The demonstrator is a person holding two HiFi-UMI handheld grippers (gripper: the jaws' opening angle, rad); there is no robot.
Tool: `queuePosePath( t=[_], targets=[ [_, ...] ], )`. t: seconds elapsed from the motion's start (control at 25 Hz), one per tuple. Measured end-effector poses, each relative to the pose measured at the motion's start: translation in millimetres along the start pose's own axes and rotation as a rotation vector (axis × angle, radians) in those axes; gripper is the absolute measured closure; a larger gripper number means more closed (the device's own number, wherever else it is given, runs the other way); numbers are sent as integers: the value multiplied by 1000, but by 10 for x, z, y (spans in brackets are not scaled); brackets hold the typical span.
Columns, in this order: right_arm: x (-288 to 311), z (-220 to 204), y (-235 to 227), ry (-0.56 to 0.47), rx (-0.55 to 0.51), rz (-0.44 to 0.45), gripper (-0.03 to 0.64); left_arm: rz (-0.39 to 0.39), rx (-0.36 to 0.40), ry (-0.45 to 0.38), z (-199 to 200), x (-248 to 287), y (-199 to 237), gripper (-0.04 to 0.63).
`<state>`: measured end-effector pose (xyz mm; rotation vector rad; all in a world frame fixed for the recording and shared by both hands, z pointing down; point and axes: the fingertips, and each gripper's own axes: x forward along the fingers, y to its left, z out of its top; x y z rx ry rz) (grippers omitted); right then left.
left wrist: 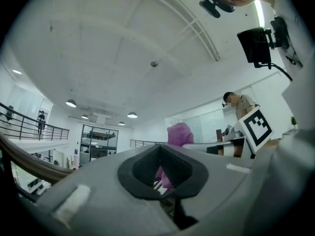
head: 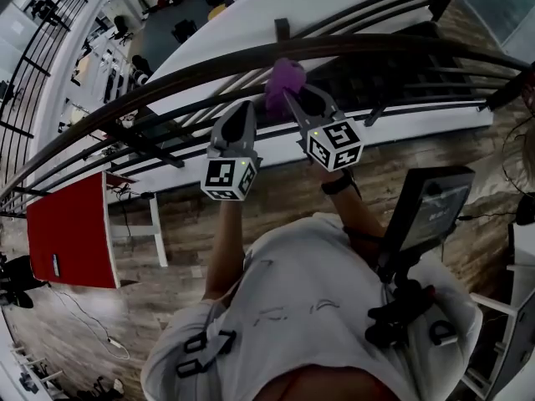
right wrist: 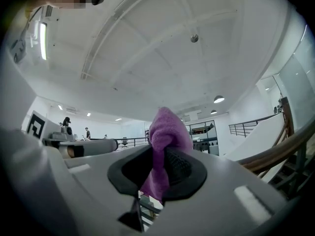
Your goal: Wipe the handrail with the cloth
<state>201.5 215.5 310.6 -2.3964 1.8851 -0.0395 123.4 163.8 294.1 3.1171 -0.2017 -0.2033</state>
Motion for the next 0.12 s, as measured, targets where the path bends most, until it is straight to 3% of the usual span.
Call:
queuePosePath(
  t=[0.12],
  targets=[
    [-95,235,-174,5,2,-32,555,-57,-26,-46,279,122,-231,594]
  ],
)
